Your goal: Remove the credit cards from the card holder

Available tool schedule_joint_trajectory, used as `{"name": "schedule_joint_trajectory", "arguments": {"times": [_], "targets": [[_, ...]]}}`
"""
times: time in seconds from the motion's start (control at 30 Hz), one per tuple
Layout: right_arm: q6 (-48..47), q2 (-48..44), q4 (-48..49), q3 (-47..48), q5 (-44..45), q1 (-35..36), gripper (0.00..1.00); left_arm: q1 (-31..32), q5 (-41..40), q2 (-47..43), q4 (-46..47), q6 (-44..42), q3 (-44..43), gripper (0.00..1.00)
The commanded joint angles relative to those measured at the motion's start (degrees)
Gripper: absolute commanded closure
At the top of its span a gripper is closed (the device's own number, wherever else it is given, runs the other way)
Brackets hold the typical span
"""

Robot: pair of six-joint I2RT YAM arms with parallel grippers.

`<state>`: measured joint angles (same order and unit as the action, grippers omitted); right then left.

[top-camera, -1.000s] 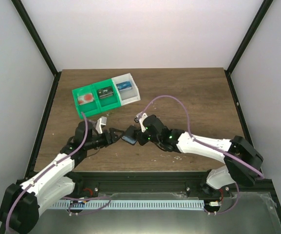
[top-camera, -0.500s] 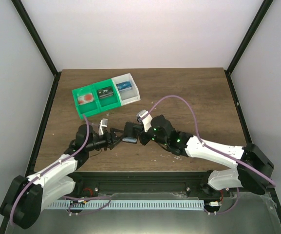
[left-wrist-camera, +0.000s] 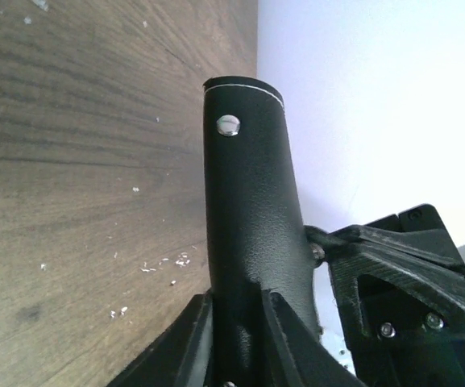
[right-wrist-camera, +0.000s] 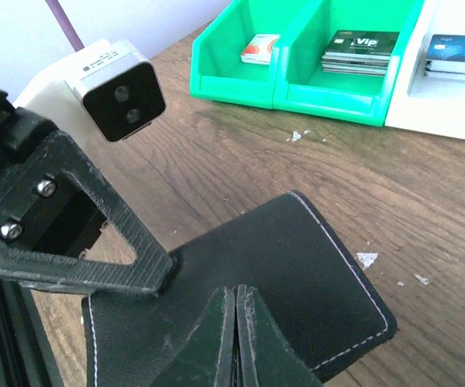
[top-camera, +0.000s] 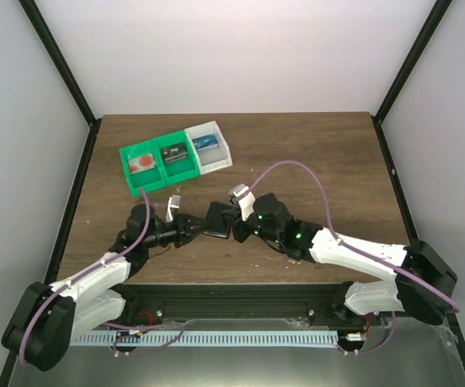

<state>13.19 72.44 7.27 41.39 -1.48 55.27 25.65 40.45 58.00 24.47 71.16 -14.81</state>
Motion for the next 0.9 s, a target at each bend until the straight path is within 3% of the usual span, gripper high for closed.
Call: {"name": "schedule_joint_trajectory", "arguments": {"times": [0.0, 0.1, 0.33, 0.6, 0.87], "targets": [[2.0, -2.2, 4.2, -0.8, 0.2, 0.3, 1.0, 0.2, 0.3, -1.0, 1.2, -0.8, -0.4, 0.9], [3.1, -2.8, 5.0, -1.7, 0.6, 0.3, 1.0, 0.2, -0.4, -1.2, 0.1, -1.8, -0.4, 1.0], [6.3, -4.2, 6.0, -3.5, 4.3, 0.3, 0.99, 0.1, -1.7, -1.4, -3.3, -4.6, 0.0, 1.0], [20.8, -3.1, 4.3, -8.0, 6.0, 0.3, 1.0, 0.1, -4.1, -1.7, -5.6, -7.3, 2.0, 1.0], [22.4, -4.6, 7.1, -13.7, 7.2, 0.2, 1.0, 0.1, -5.7, 4.0, -9.6, -12.0, 1.8, 0.68]]}}
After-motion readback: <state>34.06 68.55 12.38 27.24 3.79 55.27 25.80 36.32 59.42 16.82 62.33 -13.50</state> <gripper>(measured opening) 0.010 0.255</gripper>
